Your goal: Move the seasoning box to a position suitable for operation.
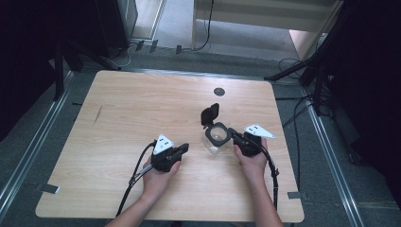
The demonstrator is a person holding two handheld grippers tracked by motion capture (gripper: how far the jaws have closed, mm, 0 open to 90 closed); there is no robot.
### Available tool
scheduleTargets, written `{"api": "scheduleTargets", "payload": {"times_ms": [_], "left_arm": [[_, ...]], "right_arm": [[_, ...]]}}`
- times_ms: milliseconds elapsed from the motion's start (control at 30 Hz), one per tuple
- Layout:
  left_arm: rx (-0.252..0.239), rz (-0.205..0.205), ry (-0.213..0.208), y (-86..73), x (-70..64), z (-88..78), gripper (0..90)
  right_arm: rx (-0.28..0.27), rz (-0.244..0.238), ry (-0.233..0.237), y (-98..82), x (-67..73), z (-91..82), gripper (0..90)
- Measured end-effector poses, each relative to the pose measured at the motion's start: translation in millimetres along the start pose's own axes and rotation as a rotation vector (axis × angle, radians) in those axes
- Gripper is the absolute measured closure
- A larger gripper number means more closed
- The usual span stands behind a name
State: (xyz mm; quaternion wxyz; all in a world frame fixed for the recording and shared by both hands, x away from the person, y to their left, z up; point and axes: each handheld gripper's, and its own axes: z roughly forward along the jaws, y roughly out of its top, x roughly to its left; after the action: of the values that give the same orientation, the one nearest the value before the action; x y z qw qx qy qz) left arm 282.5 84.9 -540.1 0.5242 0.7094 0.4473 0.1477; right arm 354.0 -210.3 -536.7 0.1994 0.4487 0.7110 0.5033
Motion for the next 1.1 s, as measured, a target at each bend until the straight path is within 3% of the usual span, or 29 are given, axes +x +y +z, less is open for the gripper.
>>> {"api": "scheduleTargets", "payload": {"times_ms": [200, 467, 567, 733, 967, 1100], "left_arm": [[0.018, -0.006, -0.007, 4.8, -6.8, 14.6, 90.0], [0.031, -0.007, 0.015, 9.6, -8.5, 22.0, 90.0], [0.037, 0.007, 0.03, 10.2, -9.1, 19.9, 90.0], [0.031, -0.018, 0.052, 8.6, -2.9, 9.4, 90.0], [0.028, -0.016, 0.061, -0.1, 4.7, -7.6, 90.0], [0.034, -0.01, 0.063, -6.2, 13.2, -19.3, 90.0]], "right_arm": [[0.015, 0.004, 0.026, -5.0, 10.6, 2.1, 90.0], [0.0, 0.075, -0.025, -12.7, 43.2, -1.7, 90.0], [-0.005, 0.109, -0.066, -14.0, 56.4, -3.2, 90.0], [-0.011, 0.144, -0.117, -15.9, 76.1, -3.7, 90.0], [-0.012, 0.152, -0.124, -17.1, 95.7, 0.8, 90.0], [-0.005, 0.146, -0.1, -17.7, 107.5, 4.1, 90.0]]}}
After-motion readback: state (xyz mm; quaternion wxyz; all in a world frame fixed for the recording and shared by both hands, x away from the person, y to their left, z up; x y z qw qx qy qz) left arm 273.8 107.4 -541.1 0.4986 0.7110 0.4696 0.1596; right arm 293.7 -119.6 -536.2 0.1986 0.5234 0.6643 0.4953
